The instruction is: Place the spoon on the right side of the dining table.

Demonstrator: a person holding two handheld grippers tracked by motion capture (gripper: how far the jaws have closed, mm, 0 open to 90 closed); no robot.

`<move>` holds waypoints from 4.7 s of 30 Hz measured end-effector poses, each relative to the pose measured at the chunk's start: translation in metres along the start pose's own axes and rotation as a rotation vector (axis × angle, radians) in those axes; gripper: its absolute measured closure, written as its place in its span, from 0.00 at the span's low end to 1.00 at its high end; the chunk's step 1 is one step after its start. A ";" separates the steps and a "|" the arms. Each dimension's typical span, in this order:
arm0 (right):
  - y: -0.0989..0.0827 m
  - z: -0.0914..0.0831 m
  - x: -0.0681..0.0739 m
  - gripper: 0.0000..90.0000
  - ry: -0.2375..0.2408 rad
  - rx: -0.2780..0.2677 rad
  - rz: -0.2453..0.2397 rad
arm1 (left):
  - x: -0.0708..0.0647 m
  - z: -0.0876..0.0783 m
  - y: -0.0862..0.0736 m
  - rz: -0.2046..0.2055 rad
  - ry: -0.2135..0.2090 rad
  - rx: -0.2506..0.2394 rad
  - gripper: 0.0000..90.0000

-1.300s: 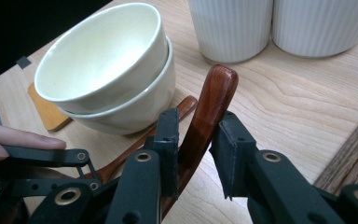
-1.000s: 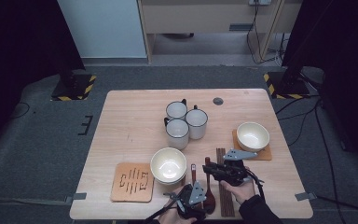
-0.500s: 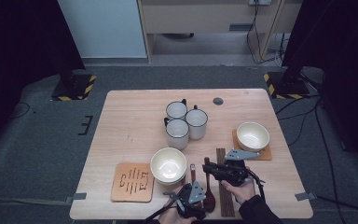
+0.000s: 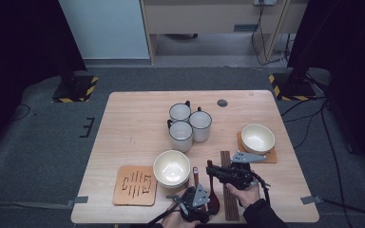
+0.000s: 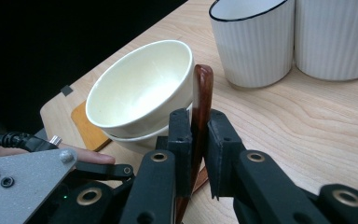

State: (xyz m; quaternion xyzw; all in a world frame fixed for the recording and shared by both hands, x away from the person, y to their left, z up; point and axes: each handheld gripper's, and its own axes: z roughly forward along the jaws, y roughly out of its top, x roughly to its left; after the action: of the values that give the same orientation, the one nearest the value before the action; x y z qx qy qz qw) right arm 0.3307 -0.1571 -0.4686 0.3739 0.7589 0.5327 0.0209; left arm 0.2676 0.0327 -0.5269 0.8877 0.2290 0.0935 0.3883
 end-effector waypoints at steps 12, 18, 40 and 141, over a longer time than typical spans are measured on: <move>0.001 0.000 0.001 0.94 0.030 -0.017 0.041 | -0.001 0.002 -0.001 0.012 0.010 0.021 0.40; 0.002 -0.001 0.002 0.94 0.034 -0.020 0.052 | 0.001 0.000 0.000 -0.004 0.000 0.006 0.40; 0.020 -0.027 -0.008 0.94 -0.069 -0.140 0.022 | 0.005 -0.016 0.009 -0.042 -0.011 -0.118 0.41; 0.069 -0.046 -0.040 0.94 -0.299 -0.351 -0.009 | 0.106 -0.130 0.010 -0.314 0.273 -0.409 0.34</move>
State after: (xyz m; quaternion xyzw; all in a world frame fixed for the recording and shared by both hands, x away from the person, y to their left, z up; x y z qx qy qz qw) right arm 0.3768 -0.2068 -0.4063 0.4360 0.6445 0.5954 0.2000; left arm 0.3198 0.1614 -0.4321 0.7240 0.3901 0.1950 0.5344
